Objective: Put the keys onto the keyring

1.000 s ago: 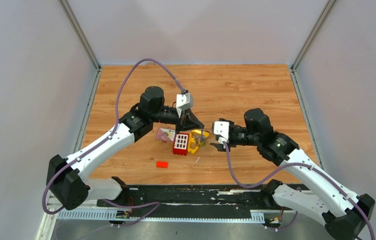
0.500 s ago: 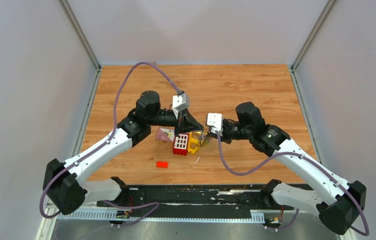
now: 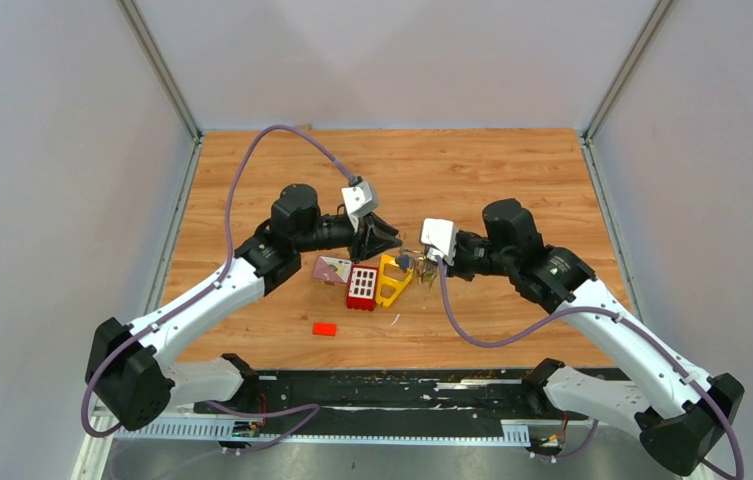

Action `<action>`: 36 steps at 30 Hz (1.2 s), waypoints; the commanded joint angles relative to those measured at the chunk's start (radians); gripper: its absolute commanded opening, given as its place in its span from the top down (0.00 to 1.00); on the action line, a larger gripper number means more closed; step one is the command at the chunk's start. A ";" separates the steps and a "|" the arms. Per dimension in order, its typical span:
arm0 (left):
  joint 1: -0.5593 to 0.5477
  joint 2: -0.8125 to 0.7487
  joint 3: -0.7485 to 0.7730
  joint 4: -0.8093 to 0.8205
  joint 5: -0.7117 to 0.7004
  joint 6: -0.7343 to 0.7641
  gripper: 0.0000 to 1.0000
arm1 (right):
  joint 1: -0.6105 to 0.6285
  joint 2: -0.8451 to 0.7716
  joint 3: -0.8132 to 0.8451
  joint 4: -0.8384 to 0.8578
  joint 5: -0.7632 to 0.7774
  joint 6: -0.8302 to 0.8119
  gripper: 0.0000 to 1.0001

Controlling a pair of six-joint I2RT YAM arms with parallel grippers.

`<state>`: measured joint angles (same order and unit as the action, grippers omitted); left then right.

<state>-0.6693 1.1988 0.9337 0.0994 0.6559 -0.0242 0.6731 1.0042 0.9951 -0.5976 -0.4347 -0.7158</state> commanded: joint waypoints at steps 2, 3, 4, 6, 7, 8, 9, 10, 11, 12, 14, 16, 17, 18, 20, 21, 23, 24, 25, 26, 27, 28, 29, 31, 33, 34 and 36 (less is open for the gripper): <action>0.011 -0.015 -0.006 0.032 -0.053 0.091 0.57 | 0.008 -0.016 0.103 -0.032 0.094 -0.028 1.00; 0.011 -0.020 -0.006 0.030 -0.060 0.099 0.55 | 0.007 -0.013 0.114 -0.042 0.117 -0.033 1.00; 0.011 -0.024 0.001 0.024 -0.065 0.104 0.53 | 0.007 -0.013 0.121 -0.046 0.146 -0.037 1.00; 0.011 -0.029 0.015 0.007 -0.072 0.117 0.49 | 0.007 -0.011 0.132 -0.057 0.203 -0.052 1.00; 0.010 -0.031 0.022 -0.004 -0.076 0.120 0.47 | 0.007 -0.009 0.137 -0.062 0.233 -0.062 1.00; 0.011 -0.031 0.028 -0.012 -0.081 0.124 0.44 | 0.008 -0.010 0.139 -0.065 0.260 -0.069 1.00; 0.011 -0.032 0.031 -0.018 -0.085 0.129 0.40 | 0.007 -0.013 0.141 -0.069 0.281 -0.076 1.00; 0.011 -0.031 0.031 -0.021 -0.089 0.131 0.37 | 0.007 -0.017 0.142 -0.068 0.299 -0.080 1.00; 0.011 -0.032 0.030 -0.024 -0.094 0.135 0.34 | 0.008 -0.019 0.142 -0.067 0.320 -0.088 1.00; 0.011 -0.032 0.029 -0.024 -0.098 0.138 0.31 | 0.008 -0.021 0.138 -0.066 0.340 -0.103 1.00; 0.011 -0.030 0.025 -0.023 -0.113 0.141 0.28 | 0.009 -0.022 0.135 -0.069 0.404 -0.131 1.00; 0.011 -0.027 0.021 -0.020 -0.125 0.145 0.27 | 0.010 -0.015 0.146 -0.092 0.434 -0.143 1.00; 0.011 -0.025 0.018 -0.016 -0.128 0.148 0.26 | 0.010 -0.011 0.155 -0.116 0.433 -0.144 1.00; 0.011 -0.021 0.013 -0.011 -0.130 0.153 0.25 | 0.010 -0.008 0.165 -0.145 0.432 -0.147 1.00; 0.011 -0.014 0.000 0.006 -0.121 0.171 0.23 | 0.010 0.001 0.186 -0.214 0.384 -0.161 1.00; 0.011 -0.007 -0.007 0.012 -0.113 0.181 0.21 | 0.010 0.003 0.193 -0.241 0.364 -0.166 1.00; 0.011 0.010 -0.021 0.026 -0.075 0.209 0.19 | 0.011 0.004 0.199 -0.282 0.333 -0.183 1.00; 0.011 0.023 -0.029 0.026 -0.047 0.232 0.18 | 0.011 0.005 0.203 -0.309 0.307 -0.201 1.00; 0.011 0.033 -0.034 0.029 -0.023 0.245 0.17 | 0.011 0.005 0.211 -0.354 0.269 -0.226 1.00; 0.011 0.043 -0.038 0.029 0.001 0.260 0.16 | 0.012 0.007 0.220 -0.401 0.232 -0.253 1.00; 0.011 0.051 -0.041 0.026 0.021 0.275 0.15 | 0.016 0.013 0.228 -0.429 0.223 -0.266 1.00; 0.011 0.059 -0.046 0.027 0.035 0.285 0.15 | 0.024 0.018 0.230 -0.437 0.249 -0.268 1.00; 0.010 0.066 -0.048 0.028 0.042 0.295 0.14 | 0.034 0.028 0.224 -0.427 0.332 -0.262 1.00; 0.011 0.074 -0.050 0.027 0.039 0.307 0.14 | 0.064 0.056 0.185 -0.366 0.600 -0.260 1.00; 0.010 0.078 -0.050 0.024 0.035 0.322 0.13 | 0.068 0.089 0.139 -0.300 0.808 -0.272 1.00; 0.011 0.078 -0.051 0.022 0.033 0.327 0.13 | 0.068 0.105 0.134 -0.296 0.849 -0.263 1.00; 0.011 0.081 -0.056 0.029 0.037 0.339 0.13 | 0.069 0.119 0.164 -0.343 0.787 -0.220 1.00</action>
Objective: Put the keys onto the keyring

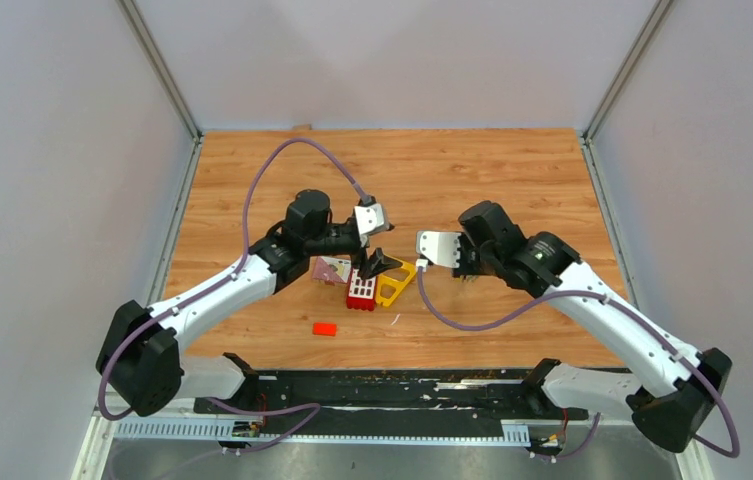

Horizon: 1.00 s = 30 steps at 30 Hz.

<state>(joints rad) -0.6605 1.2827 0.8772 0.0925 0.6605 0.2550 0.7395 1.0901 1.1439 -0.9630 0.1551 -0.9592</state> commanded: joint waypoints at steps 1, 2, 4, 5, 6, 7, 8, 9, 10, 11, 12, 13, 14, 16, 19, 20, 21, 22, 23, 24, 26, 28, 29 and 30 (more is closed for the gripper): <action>0.002 -0.002 -0.004 0.041 0.043 0.067 0.13 | 0.002 0.030 0.037 -0.001 0.122 0.044 1.00; 0.002 0.002 -0.010 0.049 0.058 0.080 0.13 | 0.002 0.020 0.055 -0.012 0.055 0.054 1.00; 0.002 0.013 -0.018 0.058 0.116 0.117 0.12 | 0.001 -0.009 0.087 -0.042 -0.087 0.051 1.00; 0.002 0.021 -0.020 0.057 0.142 0.143 0.12 | 0.003 -0.023 0.101 -0.056 -0.174 0.042 1.00; 0.002 0.028 -0.018 0.046 0.168 0.182 0.12 | 0.002 -0.037 0.111 -0.067 -0.232 0.033 1.00; 0.002 0.035 -0.012 0.031 0.186 0.214 0.12 | 0.001 -0.048 0.119 -0.072 -0.273 0.028 1.00; 0.002 0.043 -0.005 0.019 0.199 0.238 0.12 | 0.002 -0.056 0.125 -0.075 -0.301 0.023 1.00; 0.002 0.049 0.007 0.004 0.209 0.256 0.12 | 0.001 -0.062 0.132 -0.077 -0.314 0.023 1.00; 0.002 0.055 0.016 -0.008 0.220 0.268 0.12 | 0.001 -0.063 0.136 -0.073 -0.309 0.025 1.00; 0.002 0.058 0.022 -0.017 0.229 0.274 0.12 | 0.001 -0.060 0.139 -0.073 -0.295 0.025 1.00; 0.002 0.059 0.024 -0.022 0.238 0.276 0.12 | 0.002 -0.056 0.139 -0.068 -0.271 0.025 1.00; 0.002 0.057 0.025 -0.025 0.249 0.279 0.12 | 0.003 -0.049 0.137 -0.063 -0.245 0.027 1.00; 0.002 0.054 0.022 -0.028 0.255 0.282 0.12 | 0.000 -0.045 0.135 -0.059 -0.221 0.030 1.00; 0.001 0.047 0.015 -0.041 0.260 0.296 0.12 | 0.000 -0.040 0.127 -0.051 -0.189 0.034 1.00; 0.001 0.031 -0.001 -0.058 0.248 0.317 0.12 | -0.004 -0.040 0.119 -0.030 -0.162 0.047 1.00; 0.001 0.024 -0.007 -0.067 0.243 0.326 0.11 | -0.011 -0.039 0.118 -0.023 -0.158 0.051 1.00; 0.001 0.017 -0.012 -0.074 0.239 0.335 0.11 | -0.021 -0.037 0.118 -0.016 -0.157 0.056 1.00; 0.002 0.008 -0.017 -0.082 0.234 0.343 0.11 | -0.034 -0.035 0.118 -0.006 -0.157 0.064 1.00; 0.000 0.000 -0.021 -0.087 0.227 0.348 0.11 | -0.050 -0.035 0.120 -0.001 -0.156 0.067 1.00; 0.001 -0.011 -0.025 -0.088 0.216 0.350 0.10 | -0.066 -0.031 0.119 0.006 -0.157 0.073 1.00; 0.002 -0.034 -0.032 -0.116 0.192 0.352 0.09 | -0.108 -0.027 0.113 0.024 -0.161 0.085 1.00; 0.002 -0.062 -0.040 -0.131 0.163 0.358 0.08 | -0.166 -0.020 0.098 0.049 -0.187 0.095 1.00; 0.001 -0.072 -0.044 -0.138 0.151 0.359 0.08 | -0.197 -0.015 0.091 0.059 -0.204 0.098 1.00; 0.002 -0.082 -0.045 -0.149 0.141 0.361 0.07 | -0.242 -0.007 0.080 0.074 -0.222 0.102 1.00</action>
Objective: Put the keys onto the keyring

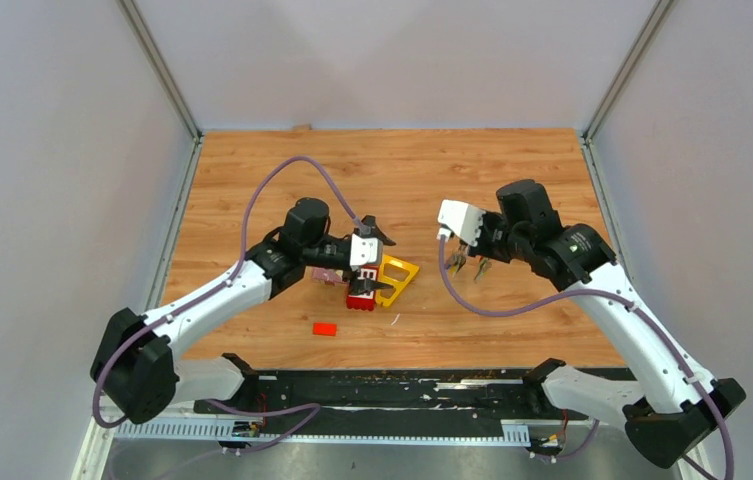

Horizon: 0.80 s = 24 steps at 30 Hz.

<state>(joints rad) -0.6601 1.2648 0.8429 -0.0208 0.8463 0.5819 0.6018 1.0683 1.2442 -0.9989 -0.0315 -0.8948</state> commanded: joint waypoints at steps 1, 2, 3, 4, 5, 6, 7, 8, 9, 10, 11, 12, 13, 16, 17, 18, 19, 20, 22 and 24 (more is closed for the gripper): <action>0.001 -0.072 -0.012 -0.047 -0.054 0.039 0.07 | -0.135 0.023 -0.030 0.126 -0.051 0.041 1.00; 0.001 -0.078 -0.014 -0.057 -0.064 0.044 0.07 | -0.168 0.032 -0.040 0.142 -0.065 0.042 1.00; 0.000 -0.082 -0.015 -0.066 -0.072 0.047 0.06 | -0.199 0.041 -0.050 0.167 -0.075 0.044 1.00; 0.001 -0.088 -0.016 -0.071 -0.081 0.047 0.06 | -0.227 0.056 -0.057 0.182 -0.087 0.043 1.00; 0.002 -0.091 -0.018 -0.078 -0.088 0.046 0.05 | -0.259 0.070 -0.061 0.199 -0.099 0.045 1.00; 0.001 -0.093 -0.020 -0.080 -0.098 0.047 0.05 | -0.288 0.086 -0.064 0.215 -0.107 0.045 1.00; 0.001 -0.096 -0.023 -0.080 -0.106 0.042 0.05 | -0.315 0.104 -0.067 0.234 -0.106 0.044 1.00; 0.001 -0.100 -0.025 -0.080 -0.115 0.040 0.04 | -0.341 0.123 -0.070 0.259 -0.095 0.042 1.00; 0.002 -0.104 -0.026 -0.080 -0.122 0.037 0.04 | -0.362 0.146 -0.073 0.282 -0.075 0.040 1.00; 0.002 -0.110 -0.030 -0.078 -0.129 0.033 0.03 | -0.380 0.169 -0.076 0.308 -0.047 0.033 1.00; 0.001 -0.118 -0.035 -0.073 -0.136 0.029 0.03 | -0.393 0.198 -0.081 0.335 -0.012 0.024 1.00; 0.001 -0.124 -0.038 -0.071 -0.137 0.029 0.03 | -0.403 0.221 -0.087 0.363 0.022 0.015 1.00; 0.002 -0.133 -0.042 -0.067 -0.138 0.028 0.03 | -0.409 0.241 -0.093 0.394 0.077 0.009 1.00; 0.002 -0.153 -0.050 -0.060 -0.142 0.024 0.03 | -0.418 0.298 -0.095 0.449 0.148 0.024 1.00; 0.002 -0.158 -0.053 -0.059 -0.145 0.024 0.02 | -0.417 0.316 -0.095 0.458 0.157 0.033 1.00; 0.002 -0.165 -0.056 -0.058 -0.151 0.024 0.02 | -0.413 0.329 -0.095 0.464 0.163 0.049 1.00; 0.002 -0.171 -0.058 -0.057 -0.158 0.024 0.02 | -0.408 0.342 -0.098 0.470 0.166 0.065 1.00; 0.001 -0.177 -0.062 -0.057 -0.165 0.025 0.02 | -0.399 0.352 -0.106 0.475 0.172 0.080 0.99; 0.001 -0.189 -0.069 -0.057 -0.180 0.030 0.01 | -0.375 0.367 -0.136 0.498 0.185 0.107 0.97; 0.002 -0.202 -0.076 -0.057 -0.192 0.037 0.01 | -0.336 0.377 -0.184 0.526 0.197 0.117 0.95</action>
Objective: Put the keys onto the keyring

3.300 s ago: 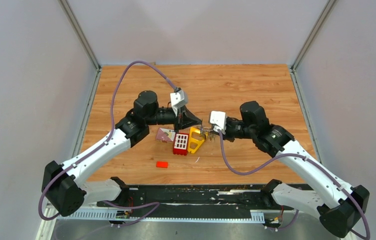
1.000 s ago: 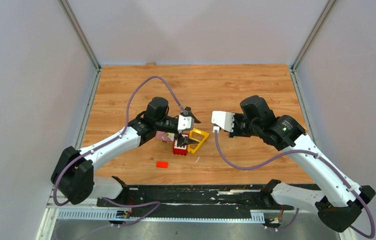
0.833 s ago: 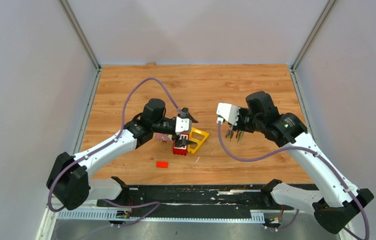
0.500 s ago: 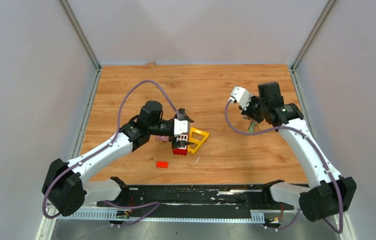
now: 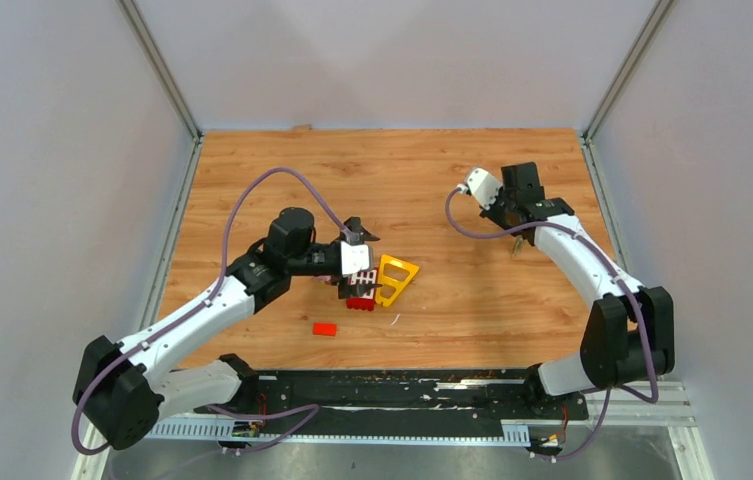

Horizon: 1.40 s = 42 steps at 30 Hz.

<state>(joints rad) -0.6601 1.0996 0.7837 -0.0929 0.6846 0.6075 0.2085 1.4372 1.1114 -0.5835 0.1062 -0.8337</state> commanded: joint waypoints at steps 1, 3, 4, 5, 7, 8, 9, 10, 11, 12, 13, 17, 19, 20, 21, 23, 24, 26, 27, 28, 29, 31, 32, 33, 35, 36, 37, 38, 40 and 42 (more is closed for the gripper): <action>0.001 -0.042 -0.019 0.013 -0.036 0.014 0.01 | 0.079 0.014 -0.069 0.118 0.062 0.060 0.94; 0.002 -0.050 -0.020 0.010 -0.049 0.015 0.00 | 0.124 0.029 -0.102 0.127 0.067 0.078 0.92; 0.002 -0.053 -0.019 0.005 -0.052 0.015 0.00 | 0.148 0.037 -0.117 0.130 0.069 0.086 0.92; 0.001 -0.055 -0.017 0.001 -0.059 0.015 0.00 | 0.171 0.046 -0.131 0.133 0.072 0.097 0.92; 0.002 -0.061 -0.010 -0.016 -0.075 0.013 0.00 | 0.211 0.071 -0.153 0.136 0.075 0.120 0.90; 0.001 -0.063 -0.007 -0.022 -0.089 0.007 0.00 | 0.228 0.084 -0.162 0.135 0.076 0.128 0.89; 0.002 -0.065 -0.003 -0.030 -0.104 -0.004 0.00 | 0.251 0.096 -0.172 0.134 0.076 0.141 0.87; 0.002 -0.065 0.005 -0.044 -0.117 -0.011 0.00 | 0.268 0.103 -0.181 0.133 0.072 0.148 0.85; 0.001 -0.066 0.013 -0.061 -0.126 -0.015 0.00 | 0.284 0.110 -0.190 0.132 0.065 0.155 0.82; 0.002 -0.067 0.021 -0.080 -0.134 -0.019 0.00 | 0.302 0.115 -0.197 0.129 0.057 0.161 0.79; 0.002 -0.067 0.028 -0.097 -0.142 -0.017 0.00 | 0.315 0.119 -0.202 0.126 0.048 0.165 0.77; 0.002 -0.086 0.030 -0.123 -0.162 -0.004 0.00 | 0.356 0.142 -0.195 0.088 -0.012 0.187 0.72; 0.002 -0.097 0.024 -0.126 -0.168 0.002 0.00 | 0.370 0.159 -0.182 0.069 -0.031 0.196 0.70; 0.001 -0.103 0.022 -0.129 -0.171 0.004 0.00 | 0.377 0.165 -0.174 0.059 -0.045 0.200 0.69; 0.002 -0.107 0.022 -0.131 -0.173 0.007 0.00 | 0.384 0.172 -0.165 0.047 -0.060 0.204 0.69; 0.002 -0.116 0.022 -0.138 -0.178 0.013 0.00 | 0.398 0.188 -0.149 0.026 -0.089 0.212 0.69; 0.002 -0.119 0.022 -0.140 -0.179 0.017 0.00 | 0.405 0.193 -0.141 0.015 -0.126 0.215 0.69; 0.002 -0.124 0.024 -0.148 -0.178 0.022 0.00 | 0.411 0.201 -0.117 -0.011 -0.185 0.221 0.69; 0.001 -0.125 0.027 -0.153 -0.176 0.025 0.00 | 0.412 0.202 -0.104 -0.026 -0.216 0.224 0.69; 0.002 -0.127 0.030 -0.161 -0.173 0.027 0.00 | 0.412 0.199 -0.090 -0.043 -0.243 0.227 0.69; 0.002 -0.128 0.033 -0.170 -0.168 0.033 0.00 | 0.411 0.193 -0.077 -0.056 -0.269 0.230 0.68; 0.002 -0.133 0.034 -0.183 -0.158 0.044 0.00 | 0.412 0.170 -0.057 -0.070 -0.293 0.233 0.62; 0.002 -0.135 0.034 -0.185 -0.156 0.048 0.00 | 0.411 0.154 -0.044 -0.077 -0.308 0.232 0.57; 0.001 -0.136 0.031 -0.186 -0.159 0.050 0.00 | 0.409 0.131 -0.037 -0.085 -0.321 0.232 0.52; 0.002 -0.138 0.027 -0.184 -0.170 0.054 0.00 | 0.406 0.098 -0.024 -0.093 -0.349 0.234 0.44; 0.002 -0.138 0.023 -0.179 -0.179 0.054 0.00 | 0.400 0.077 -0.016 -0.096 -0.356 0.239 0.38; 0.002 -0.139 0.022 -0.173 -0.189 0.051 0.00 | 0.394 0.048 -0.013 -0.095 -0.358 0.242 0.31; 0.001 -0.140 0.021 -0.161 -0.200 0.041 0.00 | 0.386 0.027 -0.009 -0.093 -0.358 0.246 0.24; 0.002 -0.141 0.015 -0.130 -0.225 0.014 0.00 | 0.359 -0.019 -0.006 -0.076 -0.349 0.263 0.08; 0.004 -0.140 0.004 -0.080 -0.265 -0.033 0.00 | 0.322 -0.066 -0.004 -0.054 -0.345 0.286 0.00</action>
<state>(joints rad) -0.6601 0.9779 0.7757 -0.2642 0.4824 0.6315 0.5880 1.4727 1.0618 -0.6727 -0.2131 -0.5919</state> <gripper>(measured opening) 0.998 0.958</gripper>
